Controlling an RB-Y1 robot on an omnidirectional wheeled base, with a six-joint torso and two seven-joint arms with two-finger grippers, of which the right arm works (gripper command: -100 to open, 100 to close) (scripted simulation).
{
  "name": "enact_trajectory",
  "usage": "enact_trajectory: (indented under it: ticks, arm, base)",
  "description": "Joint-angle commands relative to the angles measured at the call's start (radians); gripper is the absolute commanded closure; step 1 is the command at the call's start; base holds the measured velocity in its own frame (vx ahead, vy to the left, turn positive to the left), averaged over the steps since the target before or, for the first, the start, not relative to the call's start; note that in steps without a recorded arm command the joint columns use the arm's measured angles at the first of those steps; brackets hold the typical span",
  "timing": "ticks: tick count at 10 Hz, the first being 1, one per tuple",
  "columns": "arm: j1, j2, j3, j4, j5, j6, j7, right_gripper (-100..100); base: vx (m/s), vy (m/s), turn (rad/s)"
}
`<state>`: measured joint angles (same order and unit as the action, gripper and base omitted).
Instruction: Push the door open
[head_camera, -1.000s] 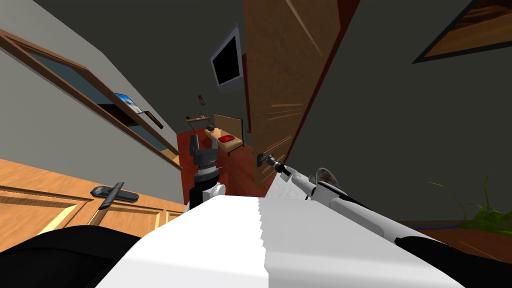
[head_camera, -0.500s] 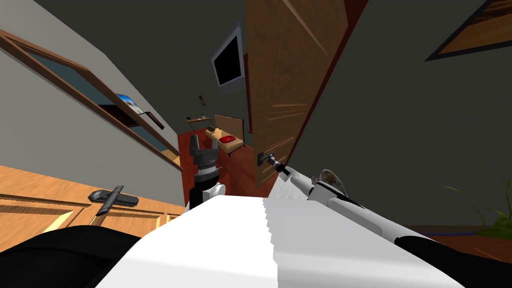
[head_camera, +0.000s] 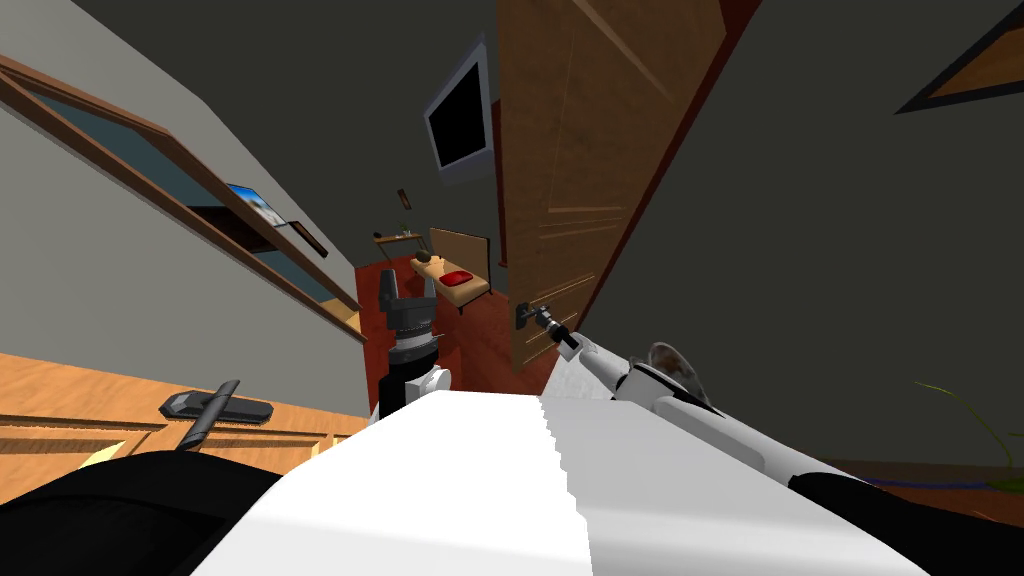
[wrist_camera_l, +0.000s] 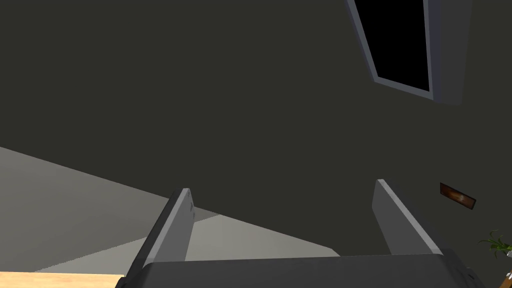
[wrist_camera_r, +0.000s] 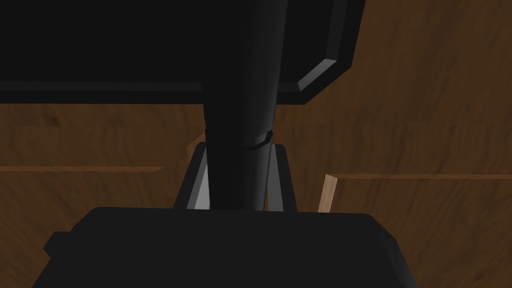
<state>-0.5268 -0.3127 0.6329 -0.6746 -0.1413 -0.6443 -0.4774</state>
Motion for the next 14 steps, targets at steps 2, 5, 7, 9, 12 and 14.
enact_trajectory:
  ticks: [2, 5, 7, 9, 12, 14]
  arm:
    - [-0.024, 0.013, -0.042, 0.045, -0.004, -0.007, 0.016, 100]
    - [-0.023, 0.028, -0.073, 0.055, -0.005, 0.01, 0.034, 100]
    - [-0.023, 0.042, -0.1, 0.065, -0.006, 0.026, 0.052, 100]
    - [-0.022, 0.06, -0.135, 0.077, -0.007, 0.045, 0.073, 100]
    - [-0.022, 0.081, -0.178, 0.092, -0.008, 0.068, 0.099, 100]
    - [-0.019, 0.07, -0.189, 0.099, -0.012, 0.065, 0.104, 100]
  base:
    - [0.022, 0.034, 0.01]
    - [0.057, 0.093, -0.009]
    - [0.048, 0.066, 0.009]
    - [0.049, 0.1, -0.006]
    - [0.068, 0.125, -0.009]
    - [0.073, 0.073, -0.033]
